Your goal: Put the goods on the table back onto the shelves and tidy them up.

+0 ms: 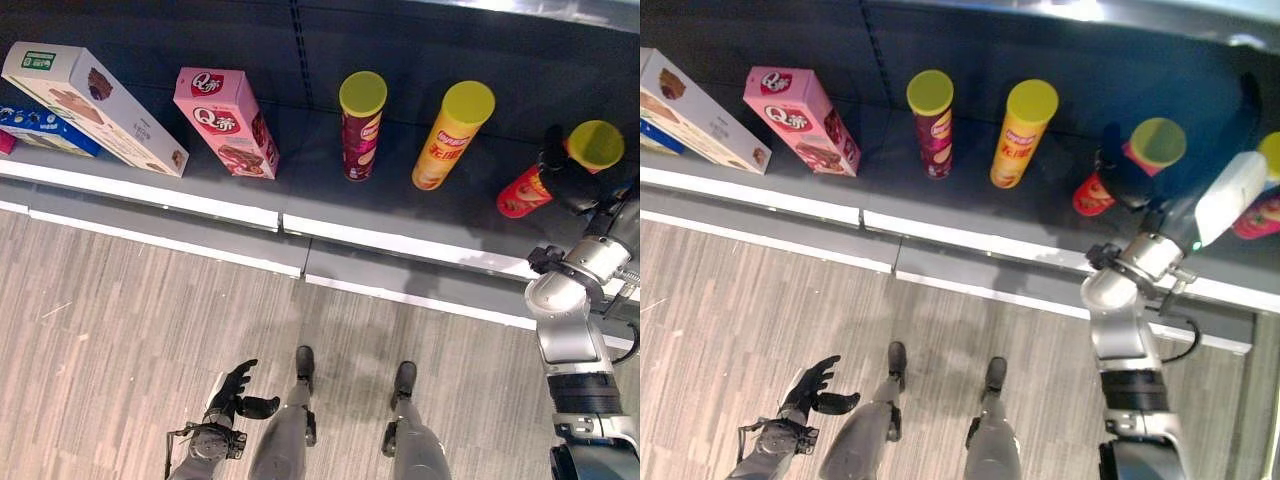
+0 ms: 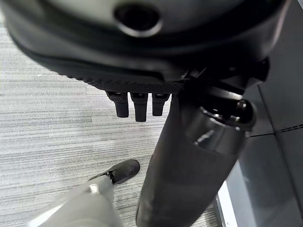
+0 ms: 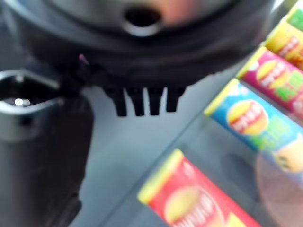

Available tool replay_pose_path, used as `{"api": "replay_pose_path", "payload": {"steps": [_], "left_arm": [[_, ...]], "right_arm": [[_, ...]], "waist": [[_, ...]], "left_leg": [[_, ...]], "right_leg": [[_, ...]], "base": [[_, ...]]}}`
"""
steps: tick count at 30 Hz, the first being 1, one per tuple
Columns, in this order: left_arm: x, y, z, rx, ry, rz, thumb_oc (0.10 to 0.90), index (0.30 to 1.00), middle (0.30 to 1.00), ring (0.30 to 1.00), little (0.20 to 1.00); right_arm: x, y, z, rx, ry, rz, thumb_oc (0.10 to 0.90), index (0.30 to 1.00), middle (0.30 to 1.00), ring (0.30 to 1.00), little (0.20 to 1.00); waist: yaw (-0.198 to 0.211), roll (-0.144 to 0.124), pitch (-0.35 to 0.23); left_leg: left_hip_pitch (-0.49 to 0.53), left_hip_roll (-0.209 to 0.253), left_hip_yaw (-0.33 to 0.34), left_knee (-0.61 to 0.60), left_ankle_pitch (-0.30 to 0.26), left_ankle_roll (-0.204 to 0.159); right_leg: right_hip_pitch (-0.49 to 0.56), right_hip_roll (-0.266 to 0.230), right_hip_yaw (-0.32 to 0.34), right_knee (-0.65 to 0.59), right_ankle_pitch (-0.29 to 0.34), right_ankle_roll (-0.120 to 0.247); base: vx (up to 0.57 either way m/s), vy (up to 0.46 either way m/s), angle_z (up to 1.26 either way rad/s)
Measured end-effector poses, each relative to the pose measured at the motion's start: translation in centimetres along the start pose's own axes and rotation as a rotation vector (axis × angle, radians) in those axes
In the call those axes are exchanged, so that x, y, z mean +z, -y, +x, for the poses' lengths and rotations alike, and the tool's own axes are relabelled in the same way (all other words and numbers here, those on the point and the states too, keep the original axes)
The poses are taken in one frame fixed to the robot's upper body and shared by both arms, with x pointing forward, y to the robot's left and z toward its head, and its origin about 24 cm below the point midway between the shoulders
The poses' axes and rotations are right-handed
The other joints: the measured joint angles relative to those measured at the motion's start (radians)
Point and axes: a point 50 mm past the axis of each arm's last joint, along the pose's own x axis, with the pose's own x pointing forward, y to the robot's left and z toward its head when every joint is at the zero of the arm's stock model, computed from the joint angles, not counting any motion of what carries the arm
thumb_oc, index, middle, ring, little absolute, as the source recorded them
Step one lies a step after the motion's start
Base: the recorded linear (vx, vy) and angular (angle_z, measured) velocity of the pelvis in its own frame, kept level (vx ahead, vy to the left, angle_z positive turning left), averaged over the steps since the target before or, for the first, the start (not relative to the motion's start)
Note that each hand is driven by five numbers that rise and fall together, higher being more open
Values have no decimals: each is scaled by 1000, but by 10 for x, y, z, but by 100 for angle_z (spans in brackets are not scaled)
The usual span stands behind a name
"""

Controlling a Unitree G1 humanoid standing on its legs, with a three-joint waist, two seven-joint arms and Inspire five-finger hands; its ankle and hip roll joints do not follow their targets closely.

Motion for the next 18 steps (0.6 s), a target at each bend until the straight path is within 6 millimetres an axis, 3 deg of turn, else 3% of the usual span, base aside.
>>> {"api": "replay_pose_path", "payload": {"steps": [4, 5, 7, 9, 11, 12, 14, 17, 18], "left_arm": [[-8, -4, -2, 9, -40, 25, 800, 900, 900, 900, 900], [-14, -9, -3, 25, -59, 28, 800, 900, 900, 900, 900], [-18, -11, -2, 35, -80, 28, 800, 900, 900, 900, 900], [-45, -7, -9, 55, -219, -23, 800, 900, 900, 900, 900], [-70, -8, -24, 45, -298, -25, 800, 900, 900, 900, 900], [-68, -12, -23, 40, -291, -12, 800, 900, 900, 900, 900], [-65, -22, -20, 16, -278, 9, 800, 900, 900, 900, 900], [-62, -19, -18, -12, -261, 11, 800, 900, 900, 900, 900], [-64, -19, -20, -21, -268, 12, 800, 900, 900, 900, 900]], "right_arm": [[-13, 7, -16, 58, -45, -6, 800, 900, 900, 900, 900], [-18, 10, -31, 97, -87, 24, 800, 900, 900, 900, 900], [-29, 19, -46, 135, -144, 24, 800, 900, 900, 900, 900], [-39, 43, -100, 243, -312, 160, 800, 900, 900, 900, 900], [-78, 75, -142, 352, -569, 166, 800, 900, 900, 900, 900], [-99, 88, -157, 373, -690, 151, 800, 900, 900, 900, 900], [-136, 101, -191, 520, -934, 158, 800, 900, 900, 900, 900], [-141, 100, -223, 711, -1055, 192, 800, 900, 900, 900, 900], [-151, 97, -239, 789, -1126, 167, 800, 900, 900, 900, 900]], "waist": [[-13, -40, -23], [-25, -59, -36], [-52, -67, -62], [-87, -80, -110], [-158, -104, -210], [-180, -119, -237], [-188, -141, -290], [-184, -94, -333], [-182, -85, -344]], "left_leg": [[19, 1, 13, 0, -4, -4], [27, 1, 21, 0, -7, -4], [38, 0, 31, 0, -10, -6], [105, 7, 76, -1, -42, -15], [133, 8, 110, -1, -60, -13], [141, 12, 118, -1, -65, -15], [157, 23, 138, -6, -74, -19], [163, 31, 152, -6, -80, -21], [176, 35, 153, -6, -80, -20]], "right_leg": [[13, 0, 9, 0, 0, 0], [17, -1, 16, 0, 0, 0], [19, -3, 28, 0, 1, 2], [61, 2, 59, 0, -10, 6], [64, 0, 71, 0, -13, 10], [64, -1, 82, 0, -13, 11], [67, 9, 95, -1, -17, 13], [64, 13, 93, -8, -18, 13], [78, 16, 93, -8, -19, 11]], "base": [[37, 6, -8], [44, 18, -13], [110, 69, -22], [118, 73, -54], [75, 21, -59], [77, 12, -39], [61, 13, -31], [80, 10, -16], [74, -2, 1]]}}
